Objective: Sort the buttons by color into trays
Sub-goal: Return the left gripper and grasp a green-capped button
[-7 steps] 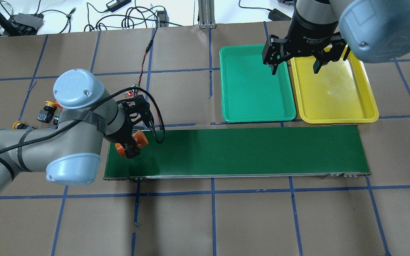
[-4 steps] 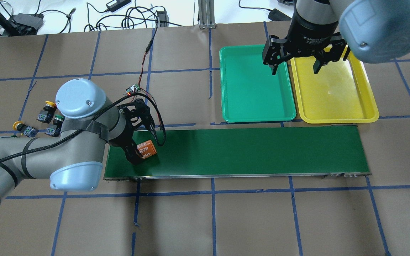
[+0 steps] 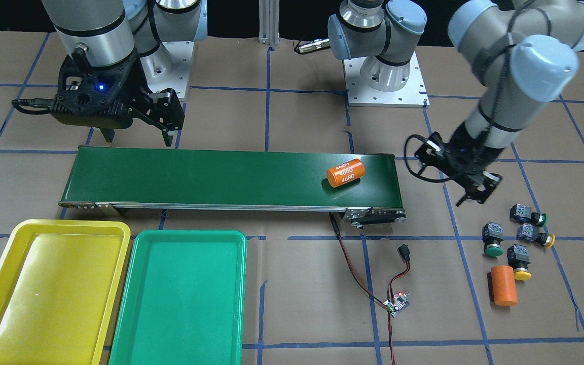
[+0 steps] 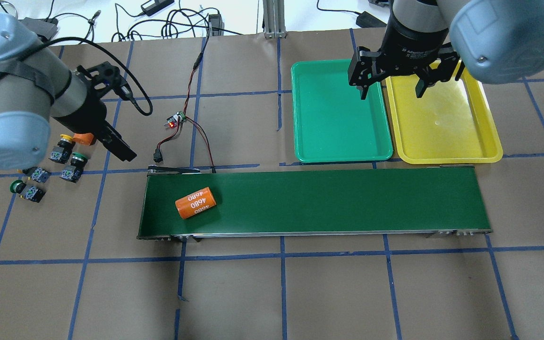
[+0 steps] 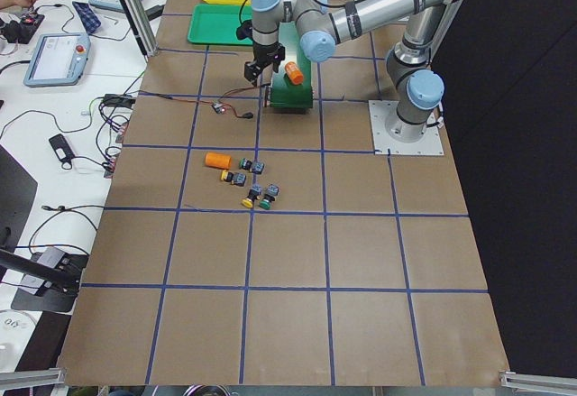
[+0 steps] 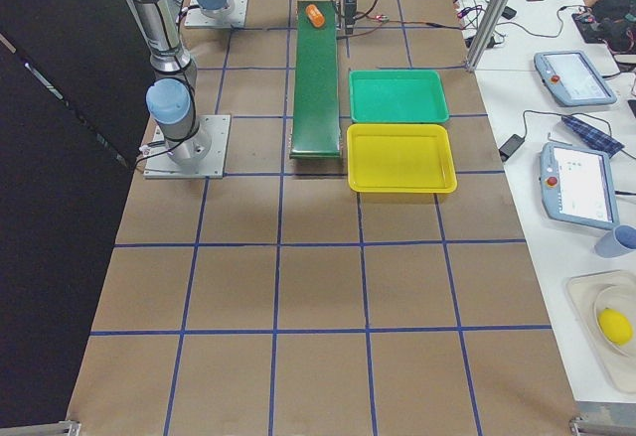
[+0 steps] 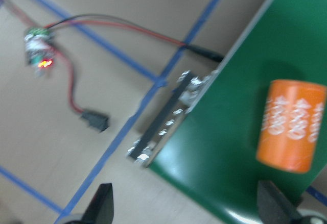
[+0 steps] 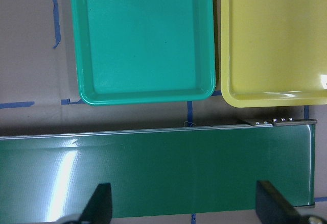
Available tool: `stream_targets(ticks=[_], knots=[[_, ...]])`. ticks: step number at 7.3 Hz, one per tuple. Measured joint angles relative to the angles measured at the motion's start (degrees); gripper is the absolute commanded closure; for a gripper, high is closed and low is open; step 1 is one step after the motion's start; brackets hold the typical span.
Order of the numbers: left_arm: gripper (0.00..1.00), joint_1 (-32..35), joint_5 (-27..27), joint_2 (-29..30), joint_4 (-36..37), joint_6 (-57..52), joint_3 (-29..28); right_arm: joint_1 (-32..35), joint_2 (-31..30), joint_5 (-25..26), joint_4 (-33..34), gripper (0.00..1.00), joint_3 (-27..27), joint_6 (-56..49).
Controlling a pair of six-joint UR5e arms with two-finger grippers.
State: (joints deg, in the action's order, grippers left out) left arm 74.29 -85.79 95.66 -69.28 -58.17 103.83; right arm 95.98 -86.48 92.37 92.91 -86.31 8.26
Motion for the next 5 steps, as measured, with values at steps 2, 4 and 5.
stream_targets(ticks=[2, 4, 5], knots=[[0.0, -7.51, 1.19, 8.9, -0.3, 3.28, -6.83, 0.0, 0.0, 0.0, -0.01, 0.0, 0.0, 0.0], [0.0, -12.82, 1.19, 15.21, 0.03, 4.12, -9.51, 0.0, 0.0, 0.0, -0.01, 0.0, 0.0, 0.0], [0.0, -14.87, 1.12, 16.99, 1.32, 3.65, -8.22, 0.0, 0.0, 0.0, -0.01, 0.0, 0.0, 0.0]])
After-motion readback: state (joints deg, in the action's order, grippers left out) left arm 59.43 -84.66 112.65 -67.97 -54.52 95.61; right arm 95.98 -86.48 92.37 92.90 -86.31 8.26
